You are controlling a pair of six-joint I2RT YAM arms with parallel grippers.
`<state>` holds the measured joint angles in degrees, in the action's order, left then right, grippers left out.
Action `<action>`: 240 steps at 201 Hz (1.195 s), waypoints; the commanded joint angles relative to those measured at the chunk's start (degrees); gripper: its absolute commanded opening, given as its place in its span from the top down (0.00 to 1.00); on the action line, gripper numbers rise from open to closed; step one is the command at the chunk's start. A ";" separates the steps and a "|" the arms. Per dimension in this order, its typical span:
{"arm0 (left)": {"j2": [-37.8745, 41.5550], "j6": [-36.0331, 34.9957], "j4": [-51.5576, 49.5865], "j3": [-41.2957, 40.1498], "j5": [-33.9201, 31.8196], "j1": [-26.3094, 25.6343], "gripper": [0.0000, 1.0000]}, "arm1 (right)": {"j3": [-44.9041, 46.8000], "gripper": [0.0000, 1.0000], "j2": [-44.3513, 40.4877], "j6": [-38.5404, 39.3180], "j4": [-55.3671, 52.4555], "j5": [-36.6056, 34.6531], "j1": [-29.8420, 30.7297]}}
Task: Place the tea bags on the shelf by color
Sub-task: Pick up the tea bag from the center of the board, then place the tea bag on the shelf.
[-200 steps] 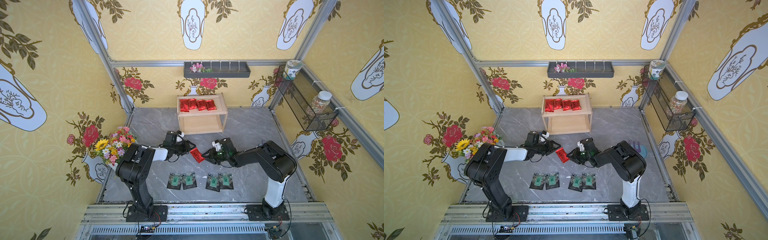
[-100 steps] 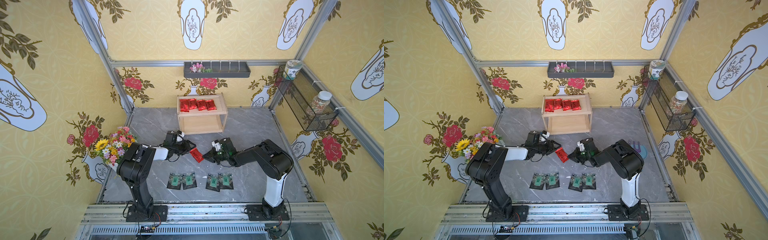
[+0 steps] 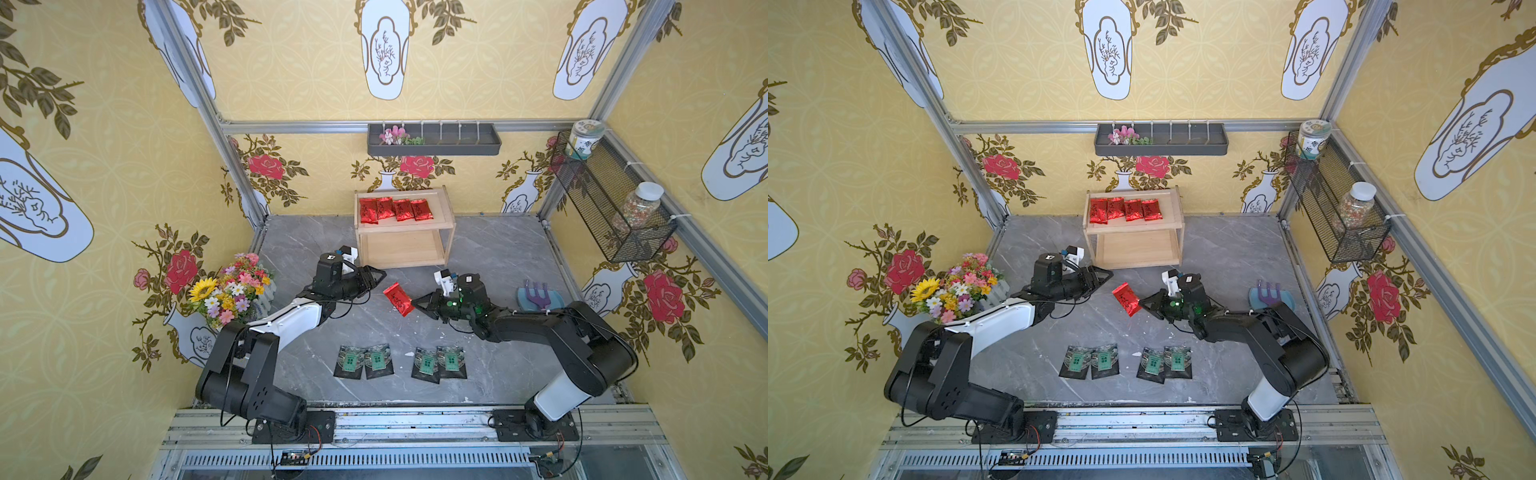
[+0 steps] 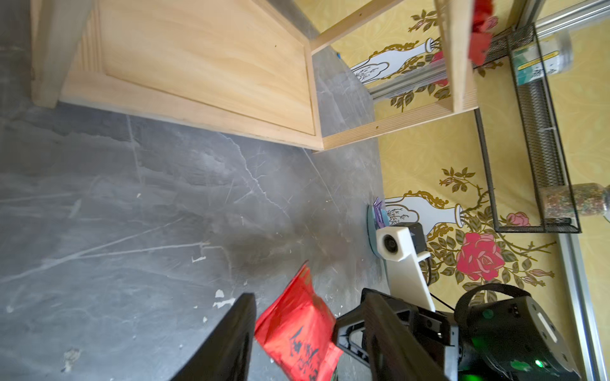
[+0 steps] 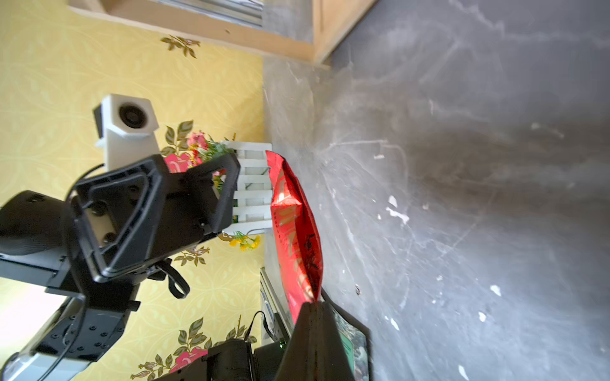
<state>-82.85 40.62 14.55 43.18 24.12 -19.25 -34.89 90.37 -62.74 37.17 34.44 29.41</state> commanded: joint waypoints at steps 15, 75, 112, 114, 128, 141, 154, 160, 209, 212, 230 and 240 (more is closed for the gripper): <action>4.11 -0.10 -5.94 3.13 -1.83 -0.27 0.40 | -3.19 1.00 -8.83 2.68 -5.65 -1.87 -3.09; 3.50 -2.06 -11.61 12.68 -2.14 -0.44 0.39 | -18.78 1.00 -11.37 2.85 -17.79 -1.30 -14.30; 0.80 -2.90 -12.88 16.91 -1.34 -0.44 0.38 | -28.92 1.00 -4.09 2.15 -20.12 -1.23 -18.47; 0.66 -2.96 -12.99 17.06 -1.24 -0.44 0.38 | -29.58 1.00 -3.54 2.18 -20.23 -1.28 -18.61; -0.18 -3.05 -13.37 17.76 -0.91 -0.36 0.38 | -33.26 1.00 -0.41 1.92 -20.41 -1.35 -19.45; -0.40 -2.68 -13.24 17.37 -0.46 -0.42 0.38 | -36.66 1.00 2.54 2.41 -20.64 -1.16 -20.02; -0.43 -2.14 -12.39 16.26 0.13 -0.36 0.38 | -39.89 1.00 5.50 2.19 -20.85 -0.52 -20.69; -0.45 -2.20 -12.56 16.04 0.14 -0.35 0.38 | -40.90 1.00 6.45 2.18 -21.09 -0.65 -20.92; 0.45 -3.36 -14.20 15.54 -0.77 0.26 0.37 | -46.88 1.00 11.89 4.10 -25.71 -2.58 -21.05; 0.49 -3.42 -14.24 15.51 -0.75 0.26 0.37 | -46.99 1.00 12.12 4.16 -25.83 -2.60 -21.06; 0.49 -3.53 -14.29 15.48 -0.70 0.44 0.37 | -47.29 1.00 13.18 4.05 -25.58 -3.10 -21.02; 0.41 -3.53 -14.29 15.35 -0.57 0.44 0.37 | -47.33 1.00 13.80 3.81 -24.70 -3.04 -20.80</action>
<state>-82.41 37.95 0.34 59.00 22.92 -19.03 -81.71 103.07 -59.72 11.55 32.58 8.34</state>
